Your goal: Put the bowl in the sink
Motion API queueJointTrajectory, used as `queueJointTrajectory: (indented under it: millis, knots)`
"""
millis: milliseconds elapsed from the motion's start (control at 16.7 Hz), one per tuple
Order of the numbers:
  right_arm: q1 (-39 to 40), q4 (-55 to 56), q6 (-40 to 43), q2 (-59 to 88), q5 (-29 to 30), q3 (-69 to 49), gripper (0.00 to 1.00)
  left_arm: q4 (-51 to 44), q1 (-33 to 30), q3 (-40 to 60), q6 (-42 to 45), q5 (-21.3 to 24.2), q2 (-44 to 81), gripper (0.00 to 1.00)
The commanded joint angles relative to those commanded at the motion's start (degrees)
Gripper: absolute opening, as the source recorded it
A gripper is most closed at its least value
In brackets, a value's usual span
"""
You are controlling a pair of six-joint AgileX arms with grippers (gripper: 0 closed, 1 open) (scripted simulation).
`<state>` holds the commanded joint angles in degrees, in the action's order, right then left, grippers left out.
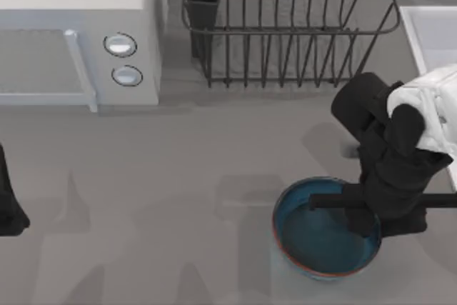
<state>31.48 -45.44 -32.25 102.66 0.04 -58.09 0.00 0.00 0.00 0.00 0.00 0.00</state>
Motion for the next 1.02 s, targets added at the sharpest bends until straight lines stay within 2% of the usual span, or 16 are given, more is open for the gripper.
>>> queueJointTrajectory:
  millis: [300, 780, 1020]
  knots:
    - [0.1, -4.3, -0.1, -0.7, 0.0, -4.0, 0.00, 0.0, 0.0, 0.0, 0.0, 0.0, 0.0, 1.00]
    - [-0.2, -30.0, 0.2, -6.1, 0.0, -22.8, 0.00, 0.0, 0.0, 0.0, 0.0, 0.0, 0.0, 1.00]
    - [-0.4, -34.2, 0.5, -7.8, 0.0, -26.5, 0.00, 0.0, 0.0, 0.0, 0.0, 0.0, 0.0, 1.00]
